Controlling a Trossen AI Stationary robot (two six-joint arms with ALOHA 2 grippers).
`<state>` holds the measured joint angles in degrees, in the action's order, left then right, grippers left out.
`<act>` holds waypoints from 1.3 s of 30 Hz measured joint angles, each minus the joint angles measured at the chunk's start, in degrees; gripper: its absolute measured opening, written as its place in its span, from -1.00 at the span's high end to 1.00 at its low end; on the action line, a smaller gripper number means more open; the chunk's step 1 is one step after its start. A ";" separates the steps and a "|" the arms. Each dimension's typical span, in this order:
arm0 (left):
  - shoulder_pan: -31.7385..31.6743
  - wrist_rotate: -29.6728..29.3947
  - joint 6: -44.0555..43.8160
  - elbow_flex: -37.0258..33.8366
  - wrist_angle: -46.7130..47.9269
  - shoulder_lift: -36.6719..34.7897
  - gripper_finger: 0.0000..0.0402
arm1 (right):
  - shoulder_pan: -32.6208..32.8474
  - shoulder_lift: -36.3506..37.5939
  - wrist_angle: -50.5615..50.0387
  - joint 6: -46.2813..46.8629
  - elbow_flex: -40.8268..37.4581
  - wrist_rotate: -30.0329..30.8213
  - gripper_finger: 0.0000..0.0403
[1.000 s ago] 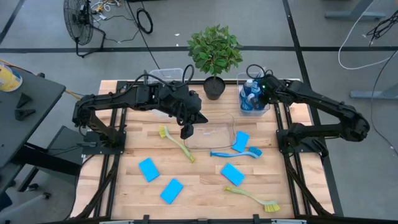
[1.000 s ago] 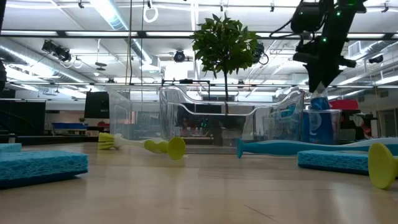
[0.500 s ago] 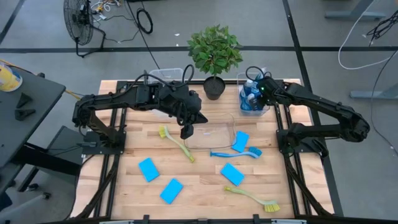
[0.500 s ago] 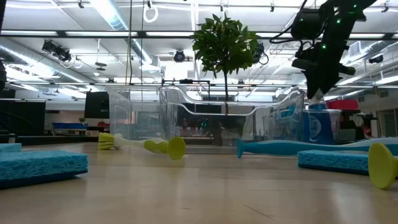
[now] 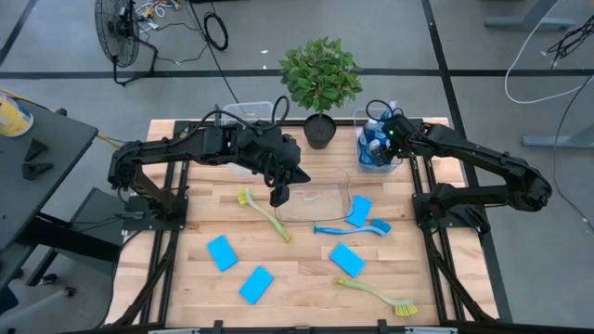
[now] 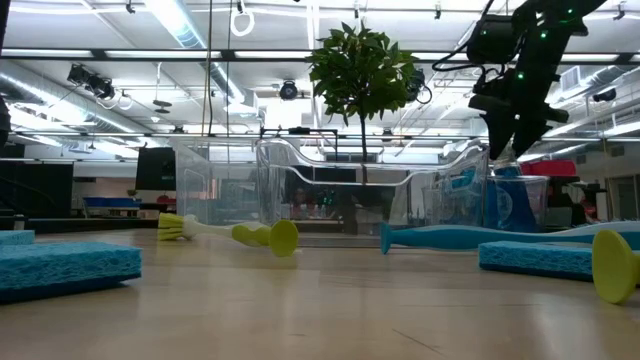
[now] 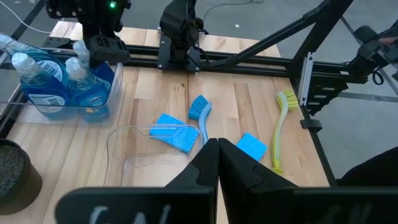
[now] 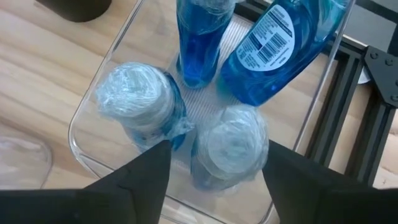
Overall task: Pick & Place Kitchen Sink Supplies
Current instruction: Put the dish soap into the top transparent bin, then put the green dishwashing brush into the white bin
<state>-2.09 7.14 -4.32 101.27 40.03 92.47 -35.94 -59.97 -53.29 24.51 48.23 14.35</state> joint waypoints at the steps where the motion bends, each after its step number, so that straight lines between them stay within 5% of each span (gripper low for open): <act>1: 0.00 0.00 -0.01 0.00 -0.02 0.00 0.94 | 0.00 0.15 0.02 0.00 0.00 0.02 -0.23; 22: 0.00 0.00 -0.09 0.00 0.00 -0.02 0.94 | 0.13 11.70 -0.90 -1.67 0.02 2.32 -0.17; 32: 0.09 1.47 -3.68 0.00 0.00 -0.02 0.94 | 3.30 18.14 3.42 -1.71 0.04 -8.94 -0.13; 39: 0.07 0.05 -4.49 0.00 0.02 -0.02 0.95 | 8.12 21.23 9.06 -5.39 0.11 -15.81 0.09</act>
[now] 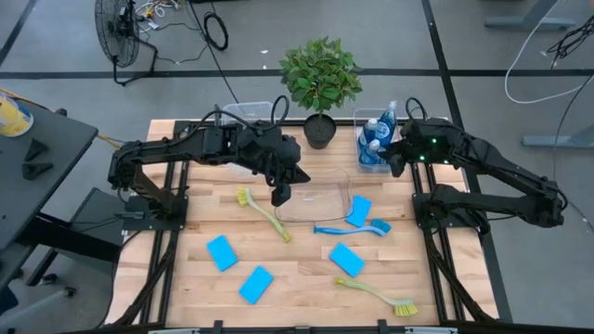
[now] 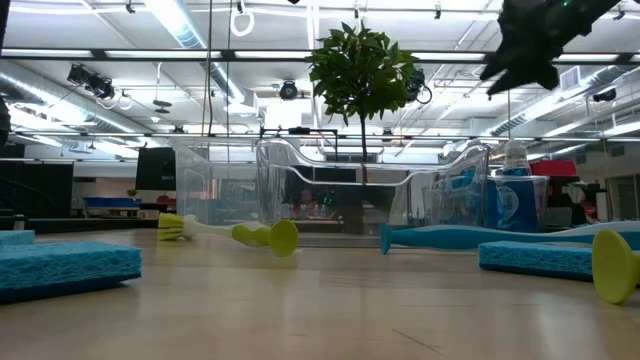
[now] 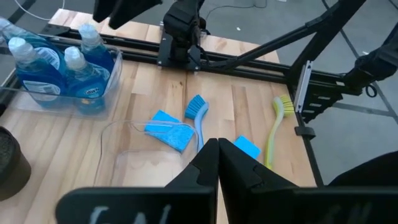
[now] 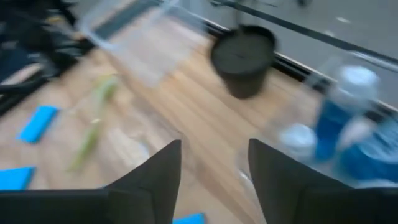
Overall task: Pick & Place Kitchen Sink Supplies
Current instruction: Put the green dishwashing brush into the white bin
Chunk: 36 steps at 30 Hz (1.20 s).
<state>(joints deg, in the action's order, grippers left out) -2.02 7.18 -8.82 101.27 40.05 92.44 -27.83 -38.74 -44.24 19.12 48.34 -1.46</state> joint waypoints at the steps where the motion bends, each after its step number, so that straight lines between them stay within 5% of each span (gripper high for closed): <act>1: 0.00 -0.02 0.01 0.00 0.12 0.00 0.95 | 0.66 0.17 0.97 -0.55 0.00 -0.89 0.12; 24: 1.99 -6.22 -1.18 -3.45 -4.75 -0.02 0.97 | 16.27 0.30 12.42 -3.61 0.00 -4.59 0.97; 36: 4.59 -6.71 0.47 -6.10 -10.38 0.07 0.98 | 22.74 0.18 15.10 -4.20 0.00 1.66 0.99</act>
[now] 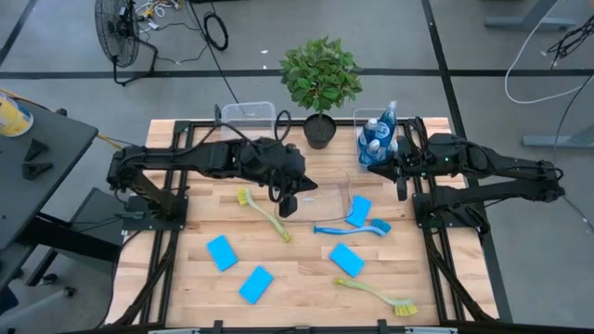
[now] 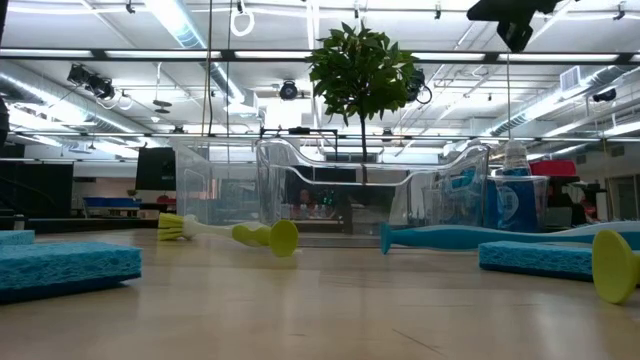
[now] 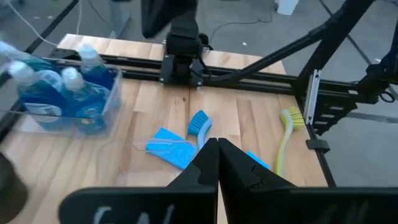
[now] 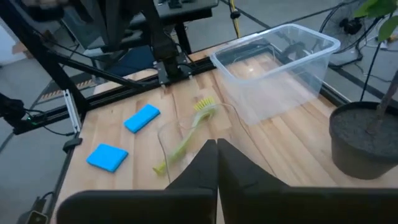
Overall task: Pick & Place Kitchen Sink Supplies
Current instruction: Put the green dishwashing brush into the white bin
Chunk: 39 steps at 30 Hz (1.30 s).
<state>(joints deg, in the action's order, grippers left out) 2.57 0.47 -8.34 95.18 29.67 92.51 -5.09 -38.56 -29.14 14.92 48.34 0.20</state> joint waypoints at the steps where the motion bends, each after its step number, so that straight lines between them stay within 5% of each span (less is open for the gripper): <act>1: 0.26 0.15 -0.28 -1.50 -1.75 0.09 0.98 | 0.40 -0.09 0.03 -0.02 0.00 0.57 0.99; 11: 3.78 -0.74 -4.13 -11.39 -13.53 0.00 0.99 | 3.75 -2.70 3.03 0.47 0.00 0.81 1.00; 39: 6.39 0.02 0.01 -12.26 -19.83 -0.65 0.99 | 12.86 -8.43 7.75 -3.41 0.00 9.91 1.00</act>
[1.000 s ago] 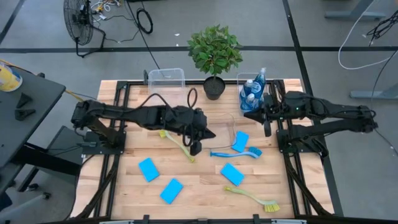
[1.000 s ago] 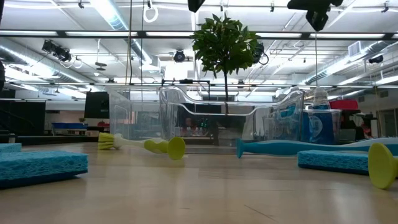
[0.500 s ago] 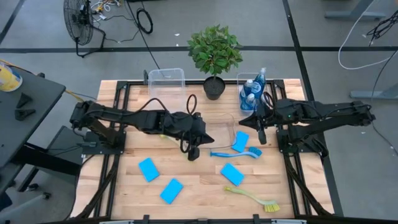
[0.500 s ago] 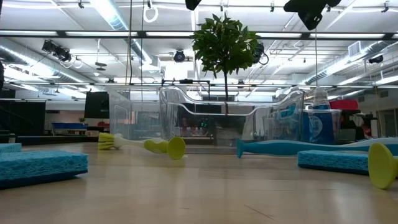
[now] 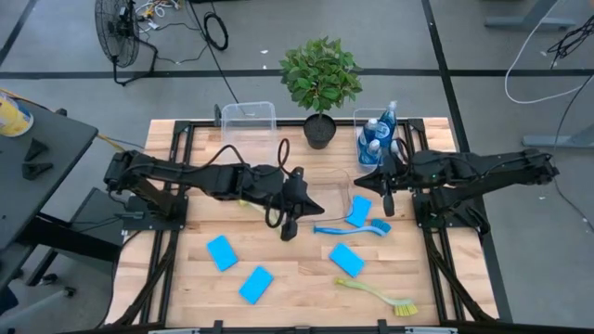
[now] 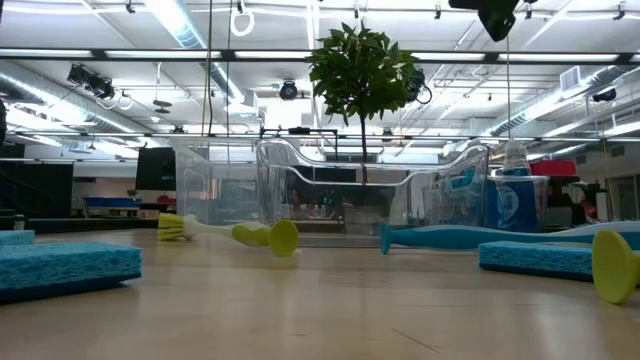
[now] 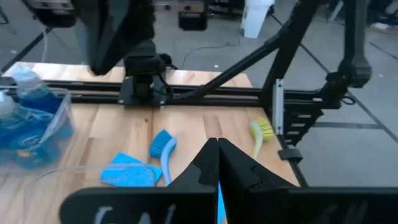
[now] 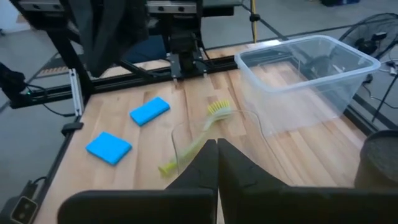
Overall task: Pick & Place Kitchen Sink Supplies
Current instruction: Put the green dishwashing brush into the white bin
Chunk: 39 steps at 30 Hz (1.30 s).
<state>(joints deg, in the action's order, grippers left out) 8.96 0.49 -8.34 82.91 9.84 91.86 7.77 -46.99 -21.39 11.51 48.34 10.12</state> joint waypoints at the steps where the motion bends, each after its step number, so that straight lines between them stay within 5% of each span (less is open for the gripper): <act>1: 0.02 0.16 0.00 0.00 0.00 0.04 0.99 | 0.00 -0.32 0.04 0.00 0.00 0.00 1.00; 12: -0.10 -2.46 1.02 0.00 3.61 -0.19 0.99 | 0.02 -4.36 3.02 -1.25 0.00 -0.45 1.00; 31: 1.28 0.47 2.90 0.00 40.22 -11.49 0.99 | -0.01 -4.71 2.88 -1.31 0.00 -1.83 1.00; 39: 1.00 0.78 4.53 0.02 48.16 -17.81 0.99 | 0.00 -4.71 2.66 -1.27 0.00 -2.13 1.00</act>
<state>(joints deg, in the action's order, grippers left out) 9.96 1.27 -3.81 82.94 58.00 74.04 7.77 -51.70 -18.73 10.24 48.34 7.98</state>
